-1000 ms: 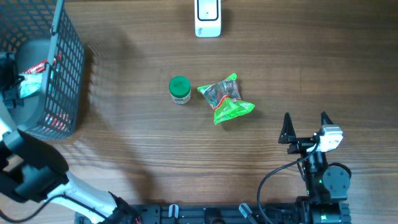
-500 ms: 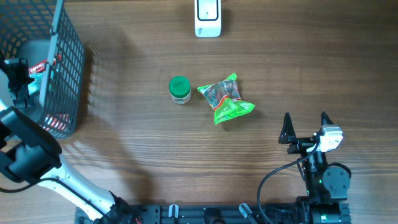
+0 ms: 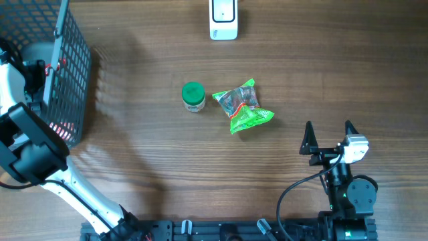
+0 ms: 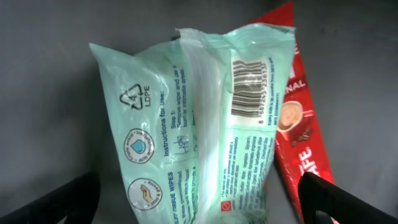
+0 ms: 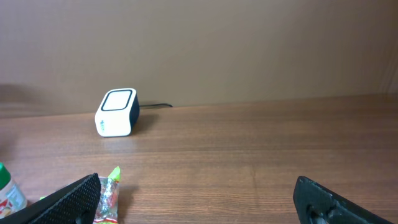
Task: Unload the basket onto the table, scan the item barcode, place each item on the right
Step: 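Reach into the basket and grasp the mint-green wipes pack, then lift the wipes pack out and carry it toward the scanner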
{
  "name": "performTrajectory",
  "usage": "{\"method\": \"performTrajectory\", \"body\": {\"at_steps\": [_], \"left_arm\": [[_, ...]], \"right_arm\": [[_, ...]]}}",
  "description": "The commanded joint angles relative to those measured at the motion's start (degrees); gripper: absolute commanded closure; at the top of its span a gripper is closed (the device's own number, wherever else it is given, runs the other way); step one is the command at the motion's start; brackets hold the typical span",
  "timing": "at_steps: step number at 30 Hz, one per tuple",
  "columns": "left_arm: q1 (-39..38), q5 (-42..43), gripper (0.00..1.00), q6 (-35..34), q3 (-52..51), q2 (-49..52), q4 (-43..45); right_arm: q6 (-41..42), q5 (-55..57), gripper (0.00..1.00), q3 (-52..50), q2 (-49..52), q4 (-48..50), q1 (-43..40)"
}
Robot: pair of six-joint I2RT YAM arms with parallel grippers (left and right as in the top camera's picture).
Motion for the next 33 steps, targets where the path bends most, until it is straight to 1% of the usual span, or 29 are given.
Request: {"method": "performTrajectory", "body": {"at_steps": [1, 3, 4, 5, 6, 7, 8, 13, 18, 24, 28, 31, 33], "left_arm": [[0.0, -0.2, 0.11, -0.3, -0.4, 1.7, -0.1], [0.0, -0.1, 0.23, 0.3, -0.4, 2.4, -0.7], [0.0, -0.1, 0.32, 0.3, -0.4, 2.6, -1.0], [0.0, -0.1, 0.43, 0.3, -0.4, 2.8, -1.5], [0.0, -0.1, 0.60, 0.3, -0.4, 2.9, -2.1], [0.0, -0.2, 0.81, 0.3, -0.4, 2.9, -2.8], [0.0, -0.1, 0.96, 0.6, -0.4, 2.9, -3.9], [0.3, -0.1, 0.96, 0.8, -0.4, 1.7, -8.4], [1.6, 0.5, 0.96, 1.8, -0.3, -4.8, -11.1], [3.9, 1.2, 0.96, 2.0, -0.3, -19.8, -11.8], [5.1, 1.9, 0.96, 2.0, -0.3, -31.9, -10.0], [5.1, 6.2, 0.96, 2.0, -0.3, -40.3, -7.0], [3.9, 12.2, 0.96, 2.0, -0.3, -45.6, -4.8]], "right_arm": [[0.8, -0.9, 0.00, -0.1, 0.1, 0.2, -0.2], [0.8, -0.9, 0.00, -0.1, 0.1, 0.2, -0.2], [0.8, -0.9, 0.00, -0.1, 0.1, 0.2, -0.2], [0.8, -0.9, 0.00, -0.1, 0.1, 0.2, -0.2], [0.8, -0.9, 0.00, -0.1, 0.1, 0.2, -0.2], [0.9, -0.9, 0.00, -0.1, 0.1, 0.2, -0.2], [0.8, -0.9, 0.00, -0.1, 0.1, 0.2, -0.2], [0.9, -0.9, 0.00, -0.1, 0.1, 0.2, -0.2], [0.9, -0.9, 0.00, -0.1, 0.1, 0.2, -0.2], [0.8, -0.9, 0.00, -0.1, 0.1, 0.2, -0.2], [0.9, -0.9, 0.00, -0.1, 0.1, 0.2, -0.2], [0.9, -0.9, 0.00, -0.1, 0.1, 0.2, -0.2], [0.8, -0.9, 0.00, -0.1, 0.1, 0.2, -0.2]]}}
